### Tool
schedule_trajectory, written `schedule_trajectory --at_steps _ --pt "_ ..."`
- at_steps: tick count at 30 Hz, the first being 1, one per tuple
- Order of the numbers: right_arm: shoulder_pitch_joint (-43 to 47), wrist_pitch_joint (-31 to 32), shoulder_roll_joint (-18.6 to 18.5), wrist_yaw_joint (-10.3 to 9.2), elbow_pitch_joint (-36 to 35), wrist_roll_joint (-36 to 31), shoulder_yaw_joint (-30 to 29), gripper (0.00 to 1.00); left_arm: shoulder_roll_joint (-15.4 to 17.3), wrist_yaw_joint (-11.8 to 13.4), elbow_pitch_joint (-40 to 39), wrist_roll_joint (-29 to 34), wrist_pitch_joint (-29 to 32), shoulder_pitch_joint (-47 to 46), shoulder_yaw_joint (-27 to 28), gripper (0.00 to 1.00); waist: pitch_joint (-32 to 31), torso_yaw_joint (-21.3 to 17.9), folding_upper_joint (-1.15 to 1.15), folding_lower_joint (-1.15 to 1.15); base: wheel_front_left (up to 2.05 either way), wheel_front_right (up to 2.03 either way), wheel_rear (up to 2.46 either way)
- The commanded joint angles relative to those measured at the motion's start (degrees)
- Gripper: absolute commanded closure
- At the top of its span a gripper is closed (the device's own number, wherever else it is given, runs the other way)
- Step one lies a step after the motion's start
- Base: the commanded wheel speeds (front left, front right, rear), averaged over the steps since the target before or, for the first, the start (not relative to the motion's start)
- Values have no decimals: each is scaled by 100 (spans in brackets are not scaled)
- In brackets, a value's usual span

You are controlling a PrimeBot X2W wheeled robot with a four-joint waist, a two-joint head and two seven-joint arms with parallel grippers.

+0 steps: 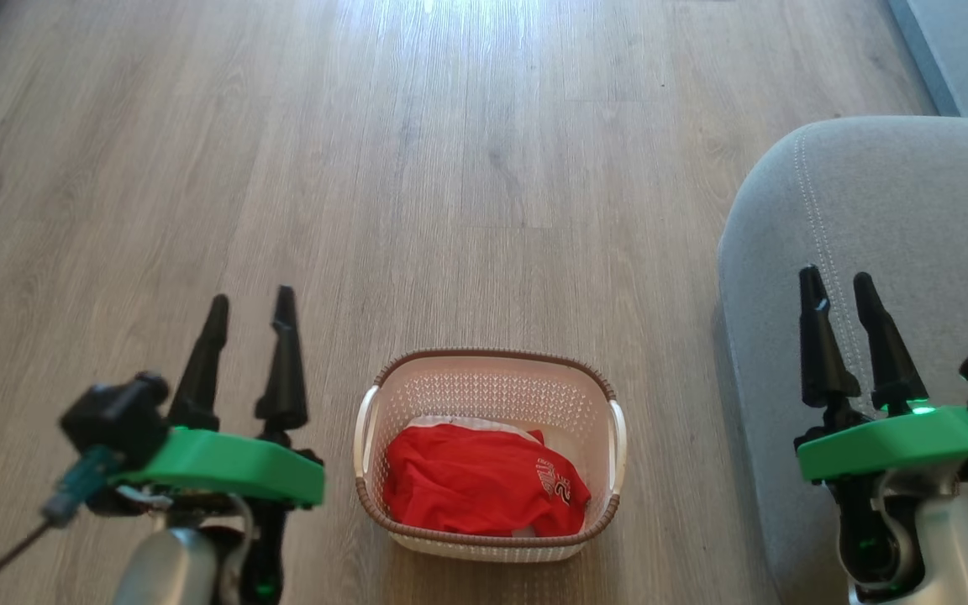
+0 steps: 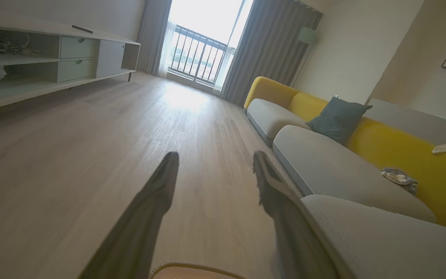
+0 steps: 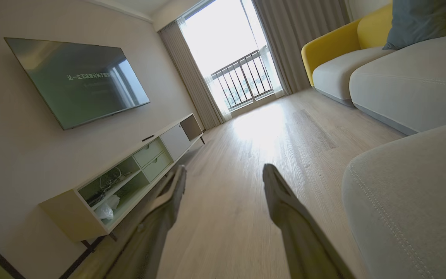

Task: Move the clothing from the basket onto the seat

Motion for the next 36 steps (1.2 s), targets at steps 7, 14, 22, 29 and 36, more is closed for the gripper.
schedule_trajectory --at_steps 7,14,22,29,36 --pt "-350 -191 3 3 -228 -511 244 0 557 892 -294 650 -175 -543 -769 0 16 -34 0 0 0 0 0" --pt "-374 -310 3 3 -149 -890 368 0 893 1514 -178 1030 -292 -727 -1450 0 47 -48 0 0 0 0 0" --pt "-427 -446 4 3 -92 -1317 494 0 992 2044 -230 1256 -426 -807 -1679 0 98 -64 0 0 0 0 0" --pt "-430 -548 5 3 40 -1646 544 0 742 1630 -41 1202 -527 -652 -1359 0 133 -76 0 0 0 0 0" --pt "-434 -668 5 3 148 -2062 587 0 326 741 264 1690 -645 -439 -849 0 176 -100 0 0 0 0 0"
